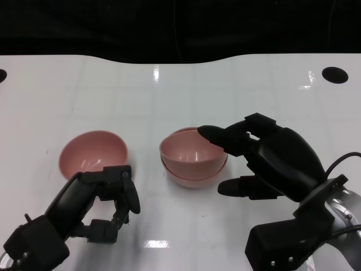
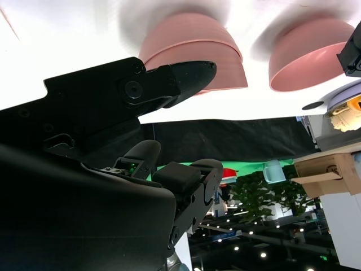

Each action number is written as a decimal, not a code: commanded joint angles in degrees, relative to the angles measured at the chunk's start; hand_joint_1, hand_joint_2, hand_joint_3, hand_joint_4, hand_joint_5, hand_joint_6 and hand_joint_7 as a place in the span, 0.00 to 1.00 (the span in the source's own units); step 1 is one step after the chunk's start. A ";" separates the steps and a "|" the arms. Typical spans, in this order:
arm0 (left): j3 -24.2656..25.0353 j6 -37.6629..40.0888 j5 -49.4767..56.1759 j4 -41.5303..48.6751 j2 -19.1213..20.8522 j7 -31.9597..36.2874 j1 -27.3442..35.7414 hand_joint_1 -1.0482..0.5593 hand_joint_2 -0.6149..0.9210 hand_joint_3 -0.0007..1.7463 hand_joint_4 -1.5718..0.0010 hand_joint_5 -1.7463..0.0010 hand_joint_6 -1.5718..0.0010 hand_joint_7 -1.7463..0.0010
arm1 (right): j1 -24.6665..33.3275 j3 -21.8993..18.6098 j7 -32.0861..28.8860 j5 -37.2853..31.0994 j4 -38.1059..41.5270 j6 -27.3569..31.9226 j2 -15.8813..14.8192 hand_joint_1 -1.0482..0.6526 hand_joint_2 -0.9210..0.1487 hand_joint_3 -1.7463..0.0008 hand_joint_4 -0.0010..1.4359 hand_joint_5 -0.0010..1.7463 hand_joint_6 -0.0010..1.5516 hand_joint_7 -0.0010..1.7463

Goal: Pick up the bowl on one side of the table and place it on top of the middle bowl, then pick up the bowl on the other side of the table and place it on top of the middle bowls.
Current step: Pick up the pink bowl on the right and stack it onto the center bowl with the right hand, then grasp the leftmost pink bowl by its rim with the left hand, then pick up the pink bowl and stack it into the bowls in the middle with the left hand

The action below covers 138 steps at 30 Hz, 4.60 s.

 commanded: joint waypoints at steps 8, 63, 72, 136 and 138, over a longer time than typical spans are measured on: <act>1.77 0.92 0.60 -2.26 1.19 3.22 0.63 0.62 0.71 0.68 0.53 0.13 0.50 0.33 | 8.39 -5.49 -4.98 4.11 -2.15 -8.09 -1.91 0.52 0.01 0.97 0.44 0.96 0.54 0.30; -9.04 39.16 50.10 -30.48 17.23 4.02 -3.11 0.26 1.00 0.01 0.68 0.89 0.69 0.99 | 20.34 -12.62 6.93 15.58 -7.11 -3.96 0.14 0.57 0.67 0.11 0.64 1.00 0.47 0.97; -13.53 42.49 52.09 -22.89 16.88 5.23 -7.35 0.27 1.00 0.00 0.65 0.91 0.70 1.00 | 20.46 -12.36 6.78 14.51 -7.72 -3.59 0.23 0.56 0.67 0.12 0.64 1.00 0.47 0.96; -20.79 26.42 48.63 -6.66 19.95 20.65 -27.38 0.51 1.00 0.06 0.51 0.00 0.58 0.13 | 19.47 -11.10 6.44 12.68 -6.66 -2.84 1.40 0.56 0.68 0.13 0.66 1.00 0.51 0.90; -20.68 25.65 48.45 -7.03 19.74 20.42 -27.88 0.51 1.00 0.06 0.50 0.00 0.61 0.05 | 19.92 -10.91 6.22 12.45 -6.82 -2.86 1.51 0.56 0.68 0.13 0.66 1.00 0.51 0.90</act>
